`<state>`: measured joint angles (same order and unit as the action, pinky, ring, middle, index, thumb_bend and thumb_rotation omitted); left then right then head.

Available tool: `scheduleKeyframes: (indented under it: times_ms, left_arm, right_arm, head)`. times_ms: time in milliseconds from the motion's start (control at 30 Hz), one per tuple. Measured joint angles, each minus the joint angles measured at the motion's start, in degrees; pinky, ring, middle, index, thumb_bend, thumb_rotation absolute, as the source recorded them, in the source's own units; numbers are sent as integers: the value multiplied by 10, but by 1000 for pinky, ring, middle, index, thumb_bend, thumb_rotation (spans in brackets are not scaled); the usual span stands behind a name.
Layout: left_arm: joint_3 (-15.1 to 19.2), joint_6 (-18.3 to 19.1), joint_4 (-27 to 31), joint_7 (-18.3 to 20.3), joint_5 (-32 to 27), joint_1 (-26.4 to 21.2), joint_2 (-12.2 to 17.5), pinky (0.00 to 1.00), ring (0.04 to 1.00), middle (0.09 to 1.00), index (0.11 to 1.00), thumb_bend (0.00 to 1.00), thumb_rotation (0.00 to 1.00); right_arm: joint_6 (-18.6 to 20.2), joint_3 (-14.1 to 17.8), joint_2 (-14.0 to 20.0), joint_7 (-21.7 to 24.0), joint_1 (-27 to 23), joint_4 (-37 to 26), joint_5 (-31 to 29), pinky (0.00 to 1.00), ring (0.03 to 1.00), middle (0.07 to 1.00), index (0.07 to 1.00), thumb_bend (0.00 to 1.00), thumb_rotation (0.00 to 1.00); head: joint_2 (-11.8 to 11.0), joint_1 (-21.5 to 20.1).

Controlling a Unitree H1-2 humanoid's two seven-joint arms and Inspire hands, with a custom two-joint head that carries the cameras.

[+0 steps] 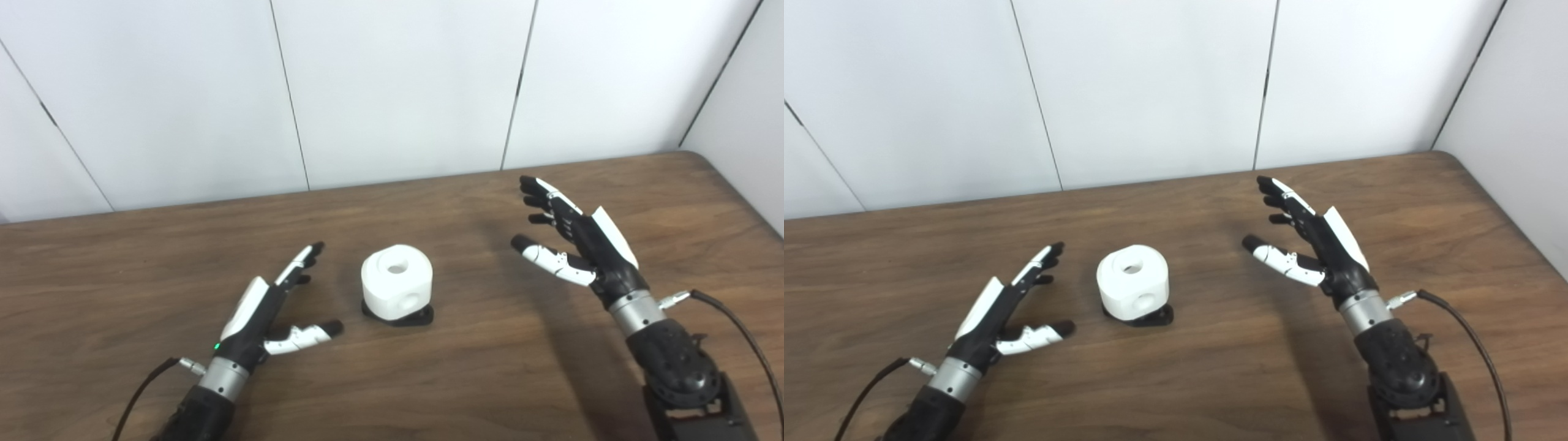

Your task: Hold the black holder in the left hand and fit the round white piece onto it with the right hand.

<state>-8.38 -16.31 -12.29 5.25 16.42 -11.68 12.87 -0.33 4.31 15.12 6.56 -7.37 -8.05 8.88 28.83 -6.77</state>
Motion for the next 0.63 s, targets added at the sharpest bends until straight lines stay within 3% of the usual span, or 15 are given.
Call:
scheduleKeyframes:
  times_ms: [100,300,533,633]
  left_arm:
    - [19,-6,-22,-6,-20,-13,-8,896,963,987,991,810,956]
    - [47,-7,-37,-5,-66,-25,-19,879,968,995,1000,789,994]
    - [79,5,-16,-5,-117,-13,-40,957,992,1000,1000,790,990]
    - [84,18,-4,-2,-133,-8,-49,976,995,1000,1000,768,999]
  right_arm:
    - [4,4,-30,-11,0,9,-17,807,898,906,898,225,842]
    - [25,23,-62,-32,-12,10,-54,818,901,928,922,190,774]
    - [32,38,-89,-51,-10,15,-97,831,917,944,942,178,576]
    - [29,40,-96,-56,-6,29,-107,847,929,956,953,184,583]
  head:
    - [-7,-3]
    - [-11,-1]
    - [-11,13]
    - [-12,18]
